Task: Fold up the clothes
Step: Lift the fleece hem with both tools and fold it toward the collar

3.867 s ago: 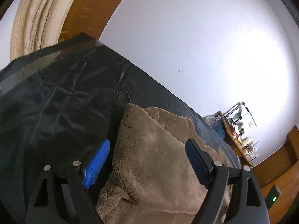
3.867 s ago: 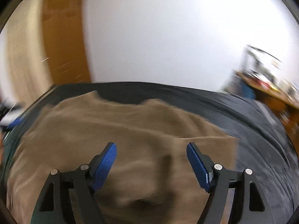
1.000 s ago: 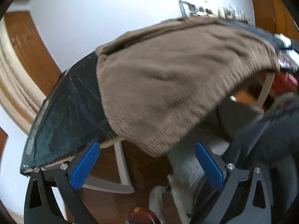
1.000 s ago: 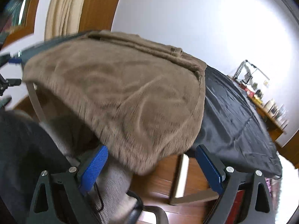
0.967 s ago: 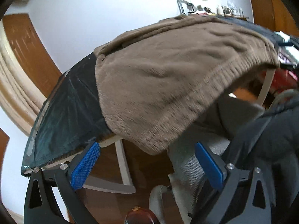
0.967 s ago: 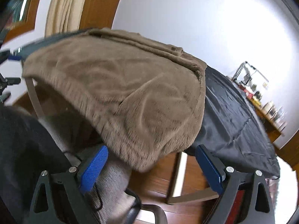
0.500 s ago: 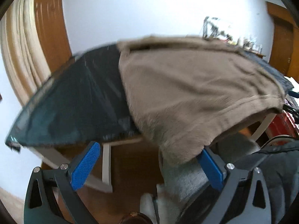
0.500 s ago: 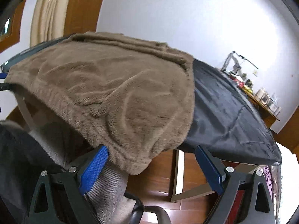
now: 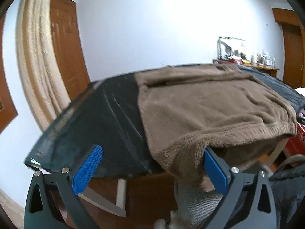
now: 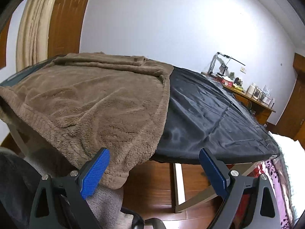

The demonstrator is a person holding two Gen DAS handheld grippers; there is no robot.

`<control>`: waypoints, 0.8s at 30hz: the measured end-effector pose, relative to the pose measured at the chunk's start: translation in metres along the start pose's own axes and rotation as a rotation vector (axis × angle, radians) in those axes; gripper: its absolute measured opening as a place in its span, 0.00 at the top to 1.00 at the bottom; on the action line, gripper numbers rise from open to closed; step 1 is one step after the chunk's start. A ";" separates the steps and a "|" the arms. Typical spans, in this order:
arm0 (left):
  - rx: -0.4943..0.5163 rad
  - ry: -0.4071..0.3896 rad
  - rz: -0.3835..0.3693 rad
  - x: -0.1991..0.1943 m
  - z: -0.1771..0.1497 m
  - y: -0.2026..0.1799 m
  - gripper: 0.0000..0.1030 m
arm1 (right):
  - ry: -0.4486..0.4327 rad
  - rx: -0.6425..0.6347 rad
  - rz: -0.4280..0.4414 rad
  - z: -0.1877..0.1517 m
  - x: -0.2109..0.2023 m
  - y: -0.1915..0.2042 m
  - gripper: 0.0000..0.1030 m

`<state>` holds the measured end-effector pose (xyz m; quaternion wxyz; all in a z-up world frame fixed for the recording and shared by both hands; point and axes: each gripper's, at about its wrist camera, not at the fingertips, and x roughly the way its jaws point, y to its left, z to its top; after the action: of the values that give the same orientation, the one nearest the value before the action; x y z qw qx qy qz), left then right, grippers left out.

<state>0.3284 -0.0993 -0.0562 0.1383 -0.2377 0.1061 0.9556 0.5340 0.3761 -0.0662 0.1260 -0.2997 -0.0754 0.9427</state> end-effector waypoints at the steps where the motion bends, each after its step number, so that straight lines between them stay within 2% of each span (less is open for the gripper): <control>1: -0.011 -0.013 0.003 -0.003 0.004 0.002 0.01 | -0.011 0.005 0.008 -0.001 -0.003 -0.002 0.06; 5: -0.025 -0.070 0.010 -0.016 0.022 0.008 0.01 | -0.082 -0.008 0.081 -0.004 -0.023 0.001 0.06; 8: -0.021 -0.123 0.037 -0.028 0.034 0.010 0.01 | -0.124 -0.079 0.121 -0.005 -0.036 0.016 0.06; 12: -0.069 -0.158 0.024 -0.039 0.044 0.023 0.01 | -0.111 -0.181 0.141 -0.008 -0.032 0.038 0.06; 15: -0.071 -0.107 -0.015 -0.030 0.042 0.029 0.01 | -0.087 -0.256 0.147 -0.011 -0.026 0.054 0.06; 17: -0.013 -0.066 0.000 -0.022 0.032 0.022 0.01 | -0.050 -0.285 0.127 -0.014 -0.020 0.056 0.06; 20: 0.042 -0.022 0.002 -0.012 0.020 0.010 0.01 | 0.041 -0.308 0.049 -0.019 -0.001 0.057 0.06; 24: 0.089 0.024 -0.012 0.000 0.007 -0.004 0.01 | 0.071 -0.310 -0.034 -0.021 0.012 0.059 0.06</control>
<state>0.3267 -0.0942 -0.0510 0.1531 -0.2432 0.1488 0.9462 0.5256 0.3243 -0.1028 0.0968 -0.3475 -0.2205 0.9063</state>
